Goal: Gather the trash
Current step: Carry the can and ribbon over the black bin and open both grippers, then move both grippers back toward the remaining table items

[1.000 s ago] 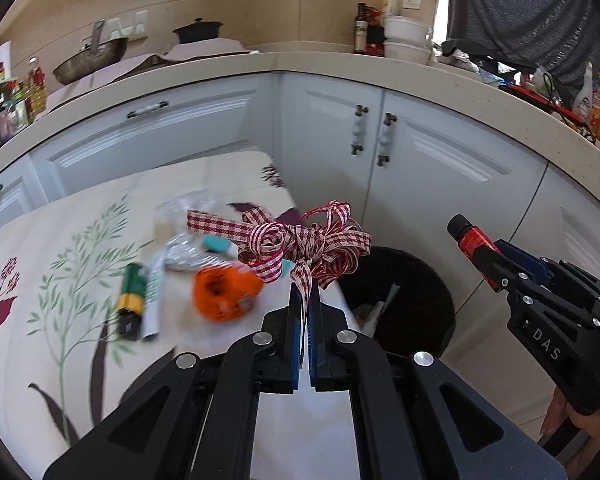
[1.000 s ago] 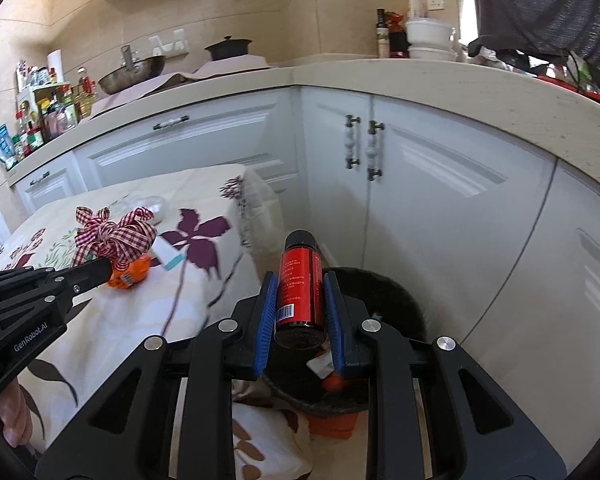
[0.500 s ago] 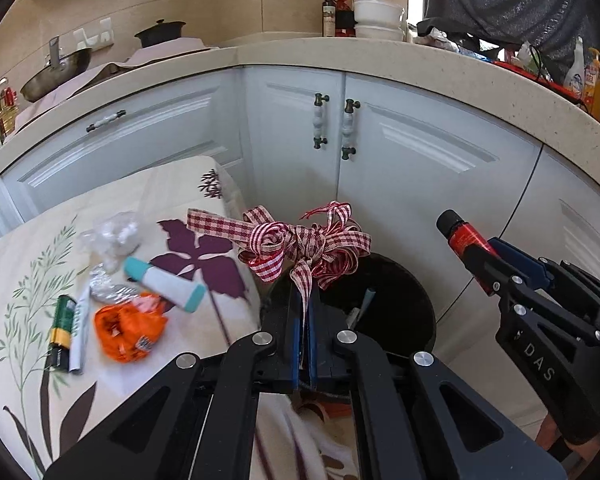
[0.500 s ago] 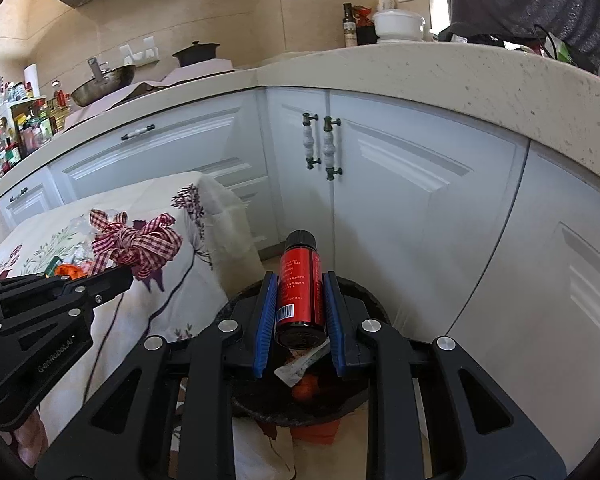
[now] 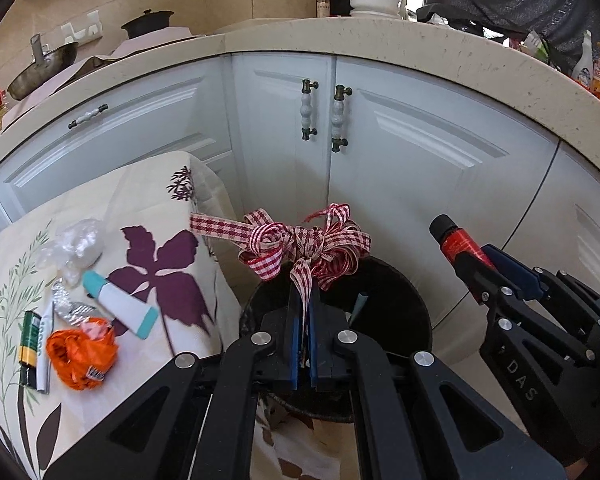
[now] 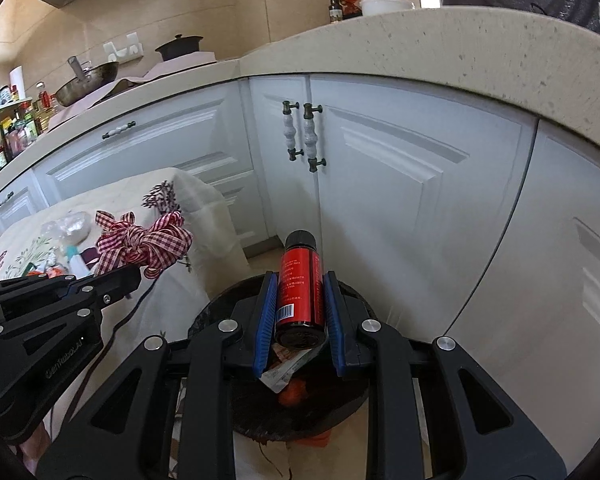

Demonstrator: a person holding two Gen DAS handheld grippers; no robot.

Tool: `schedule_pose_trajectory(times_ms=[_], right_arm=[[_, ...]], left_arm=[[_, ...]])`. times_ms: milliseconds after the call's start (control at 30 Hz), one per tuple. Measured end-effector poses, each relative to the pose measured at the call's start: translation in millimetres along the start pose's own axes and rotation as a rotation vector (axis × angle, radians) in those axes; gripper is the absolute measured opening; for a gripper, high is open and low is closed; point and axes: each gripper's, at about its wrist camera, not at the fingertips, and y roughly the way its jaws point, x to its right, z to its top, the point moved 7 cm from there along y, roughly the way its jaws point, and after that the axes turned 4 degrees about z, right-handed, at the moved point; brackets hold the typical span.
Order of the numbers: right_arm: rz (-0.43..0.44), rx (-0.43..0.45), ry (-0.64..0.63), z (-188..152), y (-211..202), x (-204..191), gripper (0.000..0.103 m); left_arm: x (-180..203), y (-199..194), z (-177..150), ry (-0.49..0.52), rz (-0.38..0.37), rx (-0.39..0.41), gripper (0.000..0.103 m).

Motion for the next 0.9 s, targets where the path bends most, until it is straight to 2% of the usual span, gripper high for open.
schedule_pose_trajectory(times_ms=[167,233,367,433,667,900], right_arm=[[-0.008,-0.003,0.025,0,9,8,0.025],[-0.01,-0.002,0.031,1,10,9,0.026],[-0.012,0.005,0.031,5,7,7,0.028],[-0.012,0.011,0.031,6,4,5,0.033],[0.005,0.038,0.019,15,-9,-15,0.035],[0.053,0.066,-0.022,23,-20,-58,0.042]], left_arm=[[4,4,4,0.004,0.005,0.003,0.013],[3,4,6,0.002,0.006,0.007,0.022],[-3,-1,8,-0.008,0.011,0.02,0.034],[-7,-4,9,-0.017,0.009,0.026,0.043],[-39,-28,13,-0.049,0.046,0.084,0.056],[-88,-54,9,-0.091,0.114,0.136,0.065]])
